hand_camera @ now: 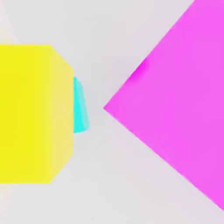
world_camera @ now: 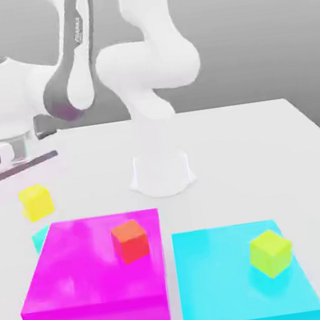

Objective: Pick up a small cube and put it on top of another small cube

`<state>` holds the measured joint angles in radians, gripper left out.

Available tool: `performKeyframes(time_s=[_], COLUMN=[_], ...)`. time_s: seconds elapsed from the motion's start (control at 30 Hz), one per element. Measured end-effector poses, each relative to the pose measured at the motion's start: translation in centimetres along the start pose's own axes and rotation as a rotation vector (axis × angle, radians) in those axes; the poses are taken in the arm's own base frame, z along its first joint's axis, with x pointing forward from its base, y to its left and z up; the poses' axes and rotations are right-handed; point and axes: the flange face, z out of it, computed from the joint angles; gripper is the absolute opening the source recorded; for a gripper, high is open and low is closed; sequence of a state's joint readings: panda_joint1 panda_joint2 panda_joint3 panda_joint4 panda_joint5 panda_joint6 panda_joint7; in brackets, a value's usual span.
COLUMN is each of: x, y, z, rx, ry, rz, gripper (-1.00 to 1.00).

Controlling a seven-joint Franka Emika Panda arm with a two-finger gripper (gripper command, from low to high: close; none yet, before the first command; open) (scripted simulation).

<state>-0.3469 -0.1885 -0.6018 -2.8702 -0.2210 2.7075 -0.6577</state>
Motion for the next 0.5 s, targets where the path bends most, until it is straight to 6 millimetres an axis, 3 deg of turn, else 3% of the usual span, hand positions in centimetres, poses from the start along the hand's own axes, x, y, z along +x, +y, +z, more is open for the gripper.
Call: performKeyframes(time_s=[0.5], x=[0.1], y=[-0.1], z=[3.8], rx=[0.004], ry=[0.000], rz=[-0.002], gripper=[-1.00])
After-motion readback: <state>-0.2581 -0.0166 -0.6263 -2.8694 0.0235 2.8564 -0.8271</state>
